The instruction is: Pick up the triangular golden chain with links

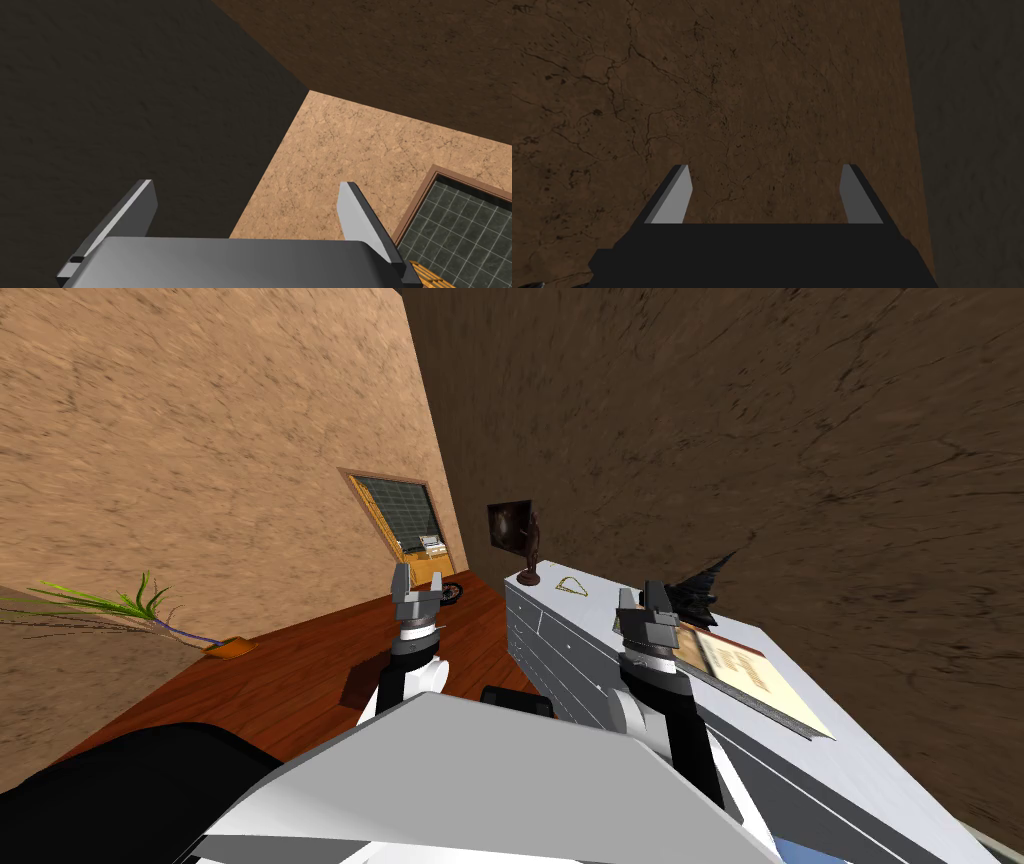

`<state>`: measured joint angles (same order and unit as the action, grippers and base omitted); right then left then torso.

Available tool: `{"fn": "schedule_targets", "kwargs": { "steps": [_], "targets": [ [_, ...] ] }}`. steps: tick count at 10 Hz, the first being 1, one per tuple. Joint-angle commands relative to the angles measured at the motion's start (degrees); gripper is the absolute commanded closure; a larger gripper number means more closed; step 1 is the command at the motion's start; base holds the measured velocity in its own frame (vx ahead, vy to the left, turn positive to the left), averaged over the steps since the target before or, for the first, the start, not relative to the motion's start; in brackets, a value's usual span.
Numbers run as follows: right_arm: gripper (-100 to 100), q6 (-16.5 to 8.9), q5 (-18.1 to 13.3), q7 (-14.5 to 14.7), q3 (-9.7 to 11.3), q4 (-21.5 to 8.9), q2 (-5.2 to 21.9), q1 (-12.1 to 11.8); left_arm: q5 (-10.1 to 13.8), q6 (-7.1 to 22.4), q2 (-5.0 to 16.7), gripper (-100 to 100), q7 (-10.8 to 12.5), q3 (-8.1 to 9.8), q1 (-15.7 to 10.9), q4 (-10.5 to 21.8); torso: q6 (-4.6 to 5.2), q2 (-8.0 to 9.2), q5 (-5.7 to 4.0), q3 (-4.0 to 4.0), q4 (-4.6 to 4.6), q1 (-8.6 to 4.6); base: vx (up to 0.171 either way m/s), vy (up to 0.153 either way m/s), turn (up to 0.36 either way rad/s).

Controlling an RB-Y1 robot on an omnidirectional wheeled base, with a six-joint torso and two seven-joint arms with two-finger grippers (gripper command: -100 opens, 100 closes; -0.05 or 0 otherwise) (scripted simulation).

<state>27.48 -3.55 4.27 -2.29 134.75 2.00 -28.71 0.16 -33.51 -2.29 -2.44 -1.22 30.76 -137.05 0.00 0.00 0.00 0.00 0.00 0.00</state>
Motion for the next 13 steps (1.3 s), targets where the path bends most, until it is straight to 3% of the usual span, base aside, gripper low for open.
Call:
{"fn": "schedule_targets", "kwargs": {
  "steps": [1, 8, 13],
  "targets": [
    [-100, 0.6, -0.5, 0.3, -0.8, -1.2, 2.3, -0.4, 0.0, 0.0, 0.0, 0, 0.0, 0.00, 0.0, 0.0, 0.00, 0.00, 0.00, 0.00, 0.00, 0.00, -0.019, 0.057, 0.000],
    [-100, 4.3, -3.3, 2.0, -5.2, -8.3, 13.4, -2.8, 0.0, 0.0, 0.0, 0, 0.0, 0.00, 0.0, 0.0, 0.00, 0.00, 0.05, 0.00, 0.00, 0.21, -0.004, 0.082, -0.008],
    [-100, 6.0, -4.6, 2.8, -7.2, -11.6, 20.1, -4.0, 0.0, 0.0, 0.0, 0, 0.0, 0.00, 0.0, 0.0, 0.00, -0.03, 0.05, -0.02, -0.01, 0.22, 0.005, 0.065, -0.006]
  ]
}}
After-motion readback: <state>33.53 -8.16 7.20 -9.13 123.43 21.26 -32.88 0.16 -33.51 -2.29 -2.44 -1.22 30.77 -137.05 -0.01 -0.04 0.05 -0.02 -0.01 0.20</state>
